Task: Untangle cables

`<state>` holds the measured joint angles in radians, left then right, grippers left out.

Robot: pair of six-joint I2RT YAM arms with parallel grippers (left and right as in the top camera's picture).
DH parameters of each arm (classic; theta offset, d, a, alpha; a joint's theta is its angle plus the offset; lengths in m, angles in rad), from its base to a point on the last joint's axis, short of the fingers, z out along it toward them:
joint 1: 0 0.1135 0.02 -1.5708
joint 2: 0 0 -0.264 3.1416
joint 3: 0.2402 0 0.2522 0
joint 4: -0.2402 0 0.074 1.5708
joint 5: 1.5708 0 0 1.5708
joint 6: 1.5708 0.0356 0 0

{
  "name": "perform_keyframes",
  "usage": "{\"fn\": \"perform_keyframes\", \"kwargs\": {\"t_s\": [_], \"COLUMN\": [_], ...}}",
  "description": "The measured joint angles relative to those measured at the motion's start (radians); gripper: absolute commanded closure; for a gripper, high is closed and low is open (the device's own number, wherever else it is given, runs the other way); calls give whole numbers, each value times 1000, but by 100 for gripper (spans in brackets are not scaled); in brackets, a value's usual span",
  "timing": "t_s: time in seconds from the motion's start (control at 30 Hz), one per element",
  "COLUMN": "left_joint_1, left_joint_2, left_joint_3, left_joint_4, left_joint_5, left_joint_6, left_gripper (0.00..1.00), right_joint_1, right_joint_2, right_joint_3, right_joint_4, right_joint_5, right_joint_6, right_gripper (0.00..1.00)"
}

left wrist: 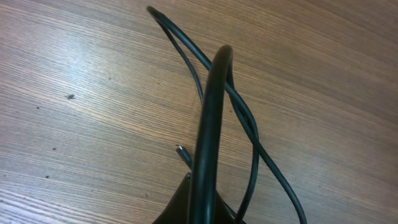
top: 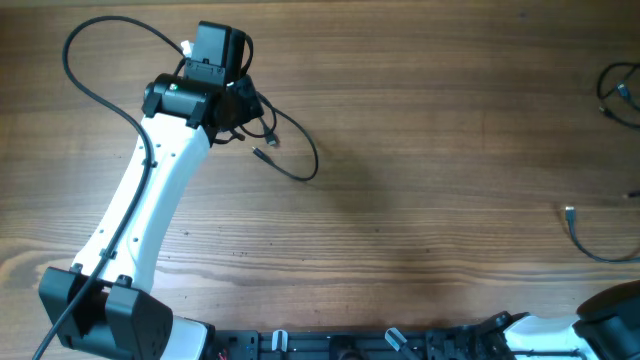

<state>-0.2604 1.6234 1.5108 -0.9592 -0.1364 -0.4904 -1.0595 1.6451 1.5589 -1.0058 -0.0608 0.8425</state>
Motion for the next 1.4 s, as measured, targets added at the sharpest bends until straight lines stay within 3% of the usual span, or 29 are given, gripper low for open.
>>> {"fn": "perform_keyframes", "kwargs": {"t_s": [0.2, 0.23, 0.33, 0.43, 0.6, 0.93, 1.2, 1.4], "left_joint_1": [0, 0, 0, 0, 0, 0, 0, 0], "left_joint_2": [0, 0, 0, 0, 0, 0, 0, 2], "left_joint_3": [0, 0, 0, 0, 0, 0, -3, -8], "left_joint_4": [16, 20, 26, 34, 35, 79, 246, 448], "left_joint_5": [30, 31, 32, 34, 35, 109, 456, 850], "left_joint_6": [0, 0, 0, 0, 0, 18, 133, 143], "left_gripper": [96, 96, 96, 96, 96, 96, 96, 96], "right_joint_1": [-24, -24, -23, -16, 3, 114, 269, 403], "right_joint_2": [6, 6, 10, 44, 85, 85, 31, -113], "right_joint_3": [-1, -1, -1, -1, -1, -1, -1, -1], "right_joint_4": [172, 177, 176, 158, 155, 105, 28, -63], "right_joint_5": [6, 6, 6, 4, -92, -452, -610, -642], "right_joint_6": [97, 103, 102, 95, 7, -309, -531, -634], "right_gripper": [95, 89, 14, 0, 0, 4, 4, 4]}}
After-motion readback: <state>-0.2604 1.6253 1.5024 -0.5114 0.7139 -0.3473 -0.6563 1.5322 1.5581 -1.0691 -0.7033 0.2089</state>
